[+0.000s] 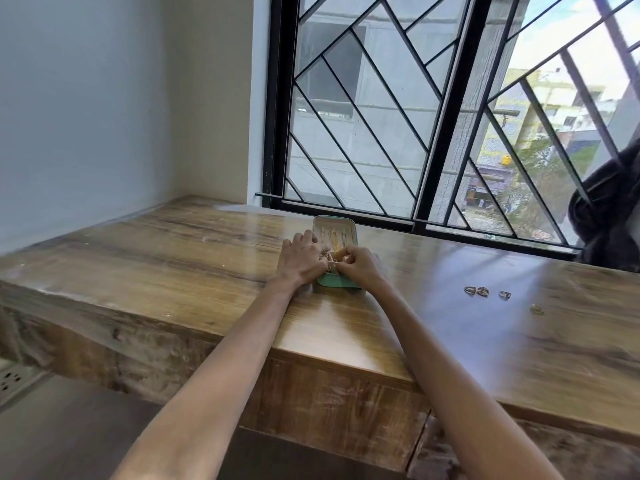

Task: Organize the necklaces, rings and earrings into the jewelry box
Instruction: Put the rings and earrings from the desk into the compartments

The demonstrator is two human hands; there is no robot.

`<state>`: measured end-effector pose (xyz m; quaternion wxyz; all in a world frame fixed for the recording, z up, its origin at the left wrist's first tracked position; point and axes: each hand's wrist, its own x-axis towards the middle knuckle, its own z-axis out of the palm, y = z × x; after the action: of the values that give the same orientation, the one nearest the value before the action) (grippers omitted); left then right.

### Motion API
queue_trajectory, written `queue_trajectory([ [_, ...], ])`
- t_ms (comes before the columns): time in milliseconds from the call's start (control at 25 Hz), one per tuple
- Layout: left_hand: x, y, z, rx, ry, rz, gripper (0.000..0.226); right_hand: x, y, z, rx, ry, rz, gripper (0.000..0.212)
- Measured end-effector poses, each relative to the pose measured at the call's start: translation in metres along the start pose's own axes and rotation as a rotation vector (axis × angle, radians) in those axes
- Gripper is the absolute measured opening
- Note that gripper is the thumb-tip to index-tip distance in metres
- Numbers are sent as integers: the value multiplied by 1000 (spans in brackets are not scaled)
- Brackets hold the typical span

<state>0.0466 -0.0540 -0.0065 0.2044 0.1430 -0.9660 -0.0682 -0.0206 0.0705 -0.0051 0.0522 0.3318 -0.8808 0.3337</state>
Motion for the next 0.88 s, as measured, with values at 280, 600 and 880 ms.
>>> queue_trajectory([
  [280, 0, -3, -1, -93, -33, -33, 43, -4, 0, -4, -33, -43, -24, 27],
  [600, -6, -12, -3, -270, 205, -110, 29, -3, 4, -2, -20, -30, -35, 23],
  [880, -2, -14, 0, -225, 173, -113, 31, -3, 4, -3, -8, -23, -38, 29],
])
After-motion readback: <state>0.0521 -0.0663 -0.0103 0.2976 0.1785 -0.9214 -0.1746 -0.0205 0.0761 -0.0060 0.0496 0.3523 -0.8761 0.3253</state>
